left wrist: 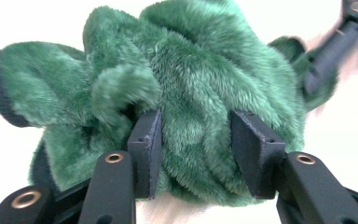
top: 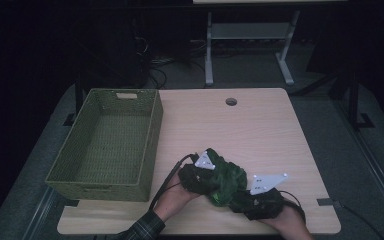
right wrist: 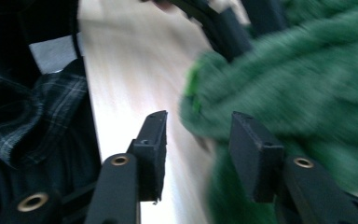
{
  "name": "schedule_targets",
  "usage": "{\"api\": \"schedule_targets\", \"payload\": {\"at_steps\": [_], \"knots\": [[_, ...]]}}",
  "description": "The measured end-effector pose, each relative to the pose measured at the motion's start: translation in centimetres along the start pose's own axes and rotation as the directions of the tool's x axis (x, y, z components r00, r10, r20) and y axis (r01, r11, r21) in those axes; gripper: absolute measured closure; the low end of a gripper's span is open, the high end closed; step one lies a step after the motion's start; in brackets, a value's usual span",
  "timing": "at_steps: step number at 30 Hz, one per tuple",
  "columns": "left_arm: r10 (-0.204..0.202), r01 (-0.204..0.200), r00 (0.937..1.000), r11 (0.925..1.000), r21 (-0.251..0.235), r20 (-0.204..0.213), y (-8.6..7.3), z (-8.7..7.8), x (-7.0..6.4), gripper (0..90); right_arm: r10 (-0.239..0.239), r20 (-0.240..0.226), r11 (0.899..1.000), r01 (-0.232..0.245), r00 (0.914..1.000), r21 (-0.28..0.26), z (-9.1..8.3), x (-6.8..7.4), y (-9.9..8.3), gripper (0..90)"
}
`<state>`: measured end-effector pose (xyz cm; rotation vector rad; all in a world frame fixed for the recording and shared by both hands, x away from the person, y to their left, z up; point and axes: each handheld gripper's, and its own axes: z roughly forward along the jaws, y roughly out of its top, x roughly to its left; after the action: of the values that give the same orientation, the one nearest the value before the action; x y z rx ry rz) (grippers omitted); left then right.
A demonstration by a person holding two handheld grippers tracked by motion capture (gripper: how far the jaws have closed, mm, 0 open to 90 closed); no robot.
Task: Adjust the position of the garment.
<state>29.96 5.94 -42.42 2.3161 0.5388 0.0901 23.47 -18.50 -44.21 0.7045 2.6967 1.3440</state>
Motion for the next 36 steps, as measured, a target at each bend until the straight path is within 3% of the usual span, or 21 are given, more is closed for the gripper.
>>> {"api": "schedule_targets", "payload": {"at_steps": [5, 7, 12, 18, 25, 29, 33, 36], "knots": [[0.001, -0.001, 1.0, 0.9998, -0.018, 0.002, 0.4, -1.6, 0.3, 49.1, 0.041, 0.076, 0.999, -0.038, 0.9963, -0.038, -2.2, -1.4, -1.1, 46.3], [-0.001, 0.001, 1.0, 0.9995, -0.031, 0.002, 0.6, -2.0, 0.3, 47.4, 0.066, 0.123, 0.997, -0.06, 0.9903, -0.051, -3.0, -2.1, -1.6, 42.2], [0.022, -0.021, 0.9996, 0.9982, -0.056, 0.017, 2.0, -3.0, 0.5, 42.6, 0.122, 0.221, 0.992, -0.112, 0.9677, -0.055, -4.5, -4.2, -3.3, 32.6], [0.088, -0.086, 0.9955, 0.9948, -0.054, 0.035, 4.8, -1.9, 0.9, 41.7, 0.182, 0.296, 0.983, -0.173, 0.9376, -0.058, -5.7, -6.2, -5.1, 26.3], [0.185, -0.186, 0.9777, 0.9825, 0.004, 0.099, 8.1, 0.0, 1.3, 36.3, 0.224, 0.337, 0.974, -0.223, 0.9143, -0.044, -6.1, -7.1, -6.3, 15.5], [0.207, -0.218, 0.9661, 0.9741, 0.058, 0.154, 8.4, 1.5, 1.8, 30.7, 0.233, 0.338, 0.971, -0.235, 0.9117, -0.037, -6.0, -7.4, -6.5, 13.9], [0.241, -0.272, 0.9464, 0.9536, 0.129, 0.215, 7.8, 2.9, 2.0, 23.4, 0.238, 0.335, 0.969, -0.244, 0.9117, -0.023, -5.8, -7.5, -6.6, 13.4], [0.247, -0.288, 0.9403, 0.9445, 0.158, 0.234, 7.2, 3.4, 2.0, 19.0, 0.238, 0.335, 0.969, -0.246, 0.9117, -0.018, -5.7, -7.6, -6.6, 12.4]]}}
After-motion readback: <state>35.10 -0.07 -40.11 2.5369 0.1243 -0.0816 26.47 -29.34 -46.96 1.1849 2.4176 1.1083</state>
